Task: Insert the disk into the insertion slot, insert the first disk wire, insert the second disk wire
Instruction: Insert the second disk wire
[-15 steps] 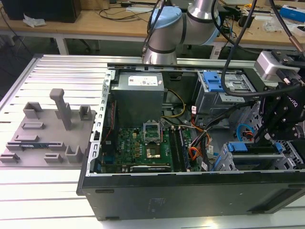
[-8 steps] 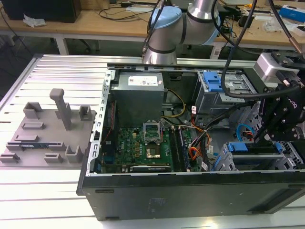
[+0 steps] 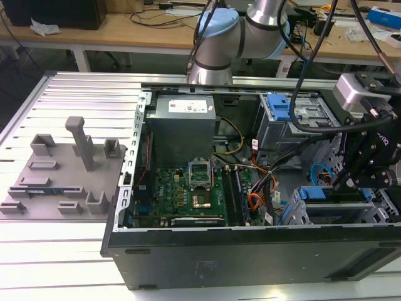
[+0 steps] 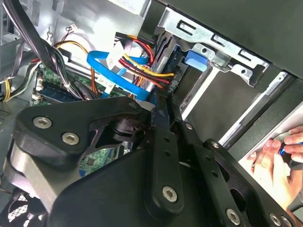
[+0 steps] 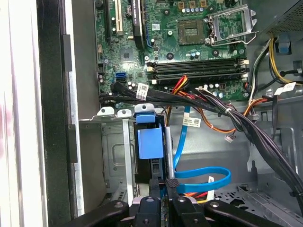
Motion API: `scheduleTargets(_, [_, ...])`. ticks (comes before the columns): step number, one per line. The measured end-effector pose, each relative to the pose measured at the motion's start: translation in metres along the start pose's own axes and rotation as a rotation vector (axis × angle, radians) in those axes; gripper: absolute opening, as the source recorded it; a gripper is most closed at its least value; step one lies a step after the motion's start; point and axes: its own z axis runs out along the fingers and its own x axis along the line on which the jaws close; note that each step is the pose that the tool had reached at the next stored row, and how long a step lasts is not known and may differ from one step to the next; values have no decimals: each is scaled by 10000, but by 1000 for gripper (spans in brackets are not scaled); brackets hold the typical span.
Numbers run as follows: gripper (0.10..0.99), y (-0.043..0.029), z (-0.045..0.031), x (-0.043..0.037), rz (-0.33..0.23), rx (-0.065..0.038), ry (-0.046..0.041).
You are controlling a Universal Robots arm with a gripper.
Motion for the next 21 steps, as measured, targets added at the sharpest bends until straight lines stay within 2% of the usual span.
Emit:
scheduleTargets(3, [173, 43, 25, 22, -5, -1, -10])
scheduleTargets(5, [286, 71, 29, 27, 1, -3, -16])
scheduleTargets(6, [286, 77, 12, 28, 1, -1, -16])
scheduleTargets(7, [357, 83, -30, 27, -2, 2, -12])
scheduleTargets(8, [357, 92, -138, 27, -3, 9, -8])
scheduleTargets(12, [345, 113, -354, 16, 0, 29, -8])
scheduleTargets(13, [275, 119, -413, 10, 0, 35, -8])
scheduleTargets(14, [275, 124, -455, 6, 1, 38, -10])
scheduleTargets(17, [106, 139, -632, -8, 19, 58, 1])
scheduleTargets(21, [106, 143, -634, -15, 24, 66, 29])
